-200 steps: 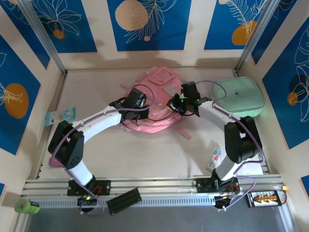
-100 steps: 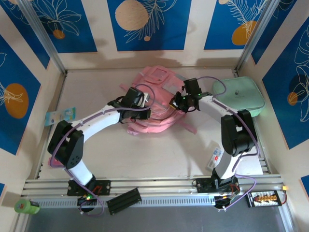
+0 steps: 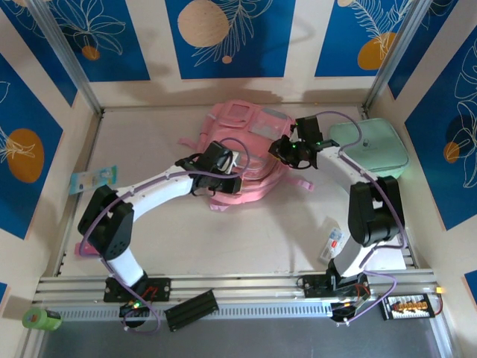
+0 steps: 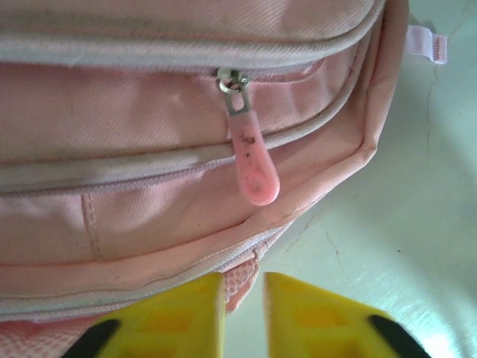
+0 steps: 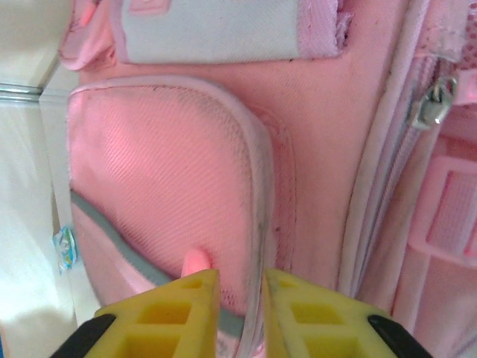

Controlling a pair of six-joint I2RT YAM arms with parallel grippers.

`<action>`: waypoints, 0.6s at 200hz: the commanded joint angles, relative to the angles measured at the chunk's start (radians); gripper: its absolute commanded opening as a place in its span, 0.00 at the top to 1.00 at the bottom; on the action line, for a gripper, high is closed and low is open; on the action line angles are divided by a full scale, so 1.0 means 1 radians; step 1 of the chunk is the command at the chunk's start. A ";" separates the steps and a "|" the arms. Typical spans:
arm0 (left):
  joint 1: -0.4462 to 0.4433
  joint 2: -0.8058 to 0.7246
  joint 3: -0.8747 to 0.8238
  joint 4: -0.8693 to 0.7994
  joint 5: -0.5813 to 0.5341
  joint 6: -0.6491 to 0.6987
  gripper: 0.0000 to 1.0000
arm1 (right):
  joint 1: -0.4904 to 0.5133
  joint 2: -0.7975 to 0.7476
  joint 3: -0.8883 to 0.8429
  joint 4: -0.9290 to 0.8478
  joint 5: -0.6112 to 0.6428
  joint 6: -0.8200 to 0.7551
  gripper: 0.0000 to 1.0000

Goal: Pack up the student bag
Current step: Unzip the student bag at the top-center of the table.

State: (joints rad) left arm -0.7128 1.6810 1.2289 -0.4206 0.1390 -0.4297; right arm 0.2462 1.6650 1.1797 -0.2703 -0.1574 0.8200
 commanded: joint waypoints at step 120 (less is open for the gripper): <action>-0.076 0.242 0.389 -0.282 -0.258 0.114 0.60 | 0.020 -0.204 -0.120 -0.027 0.100 0.116 0.44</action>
State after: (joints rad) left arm -0.7696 1.8973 1.5684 -0.6228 -0.0540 -0.3416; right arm 0.2680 1.4914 1.0721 -0.2794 -0.0830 0.9108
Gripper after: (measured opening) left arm 0.420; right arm 0.562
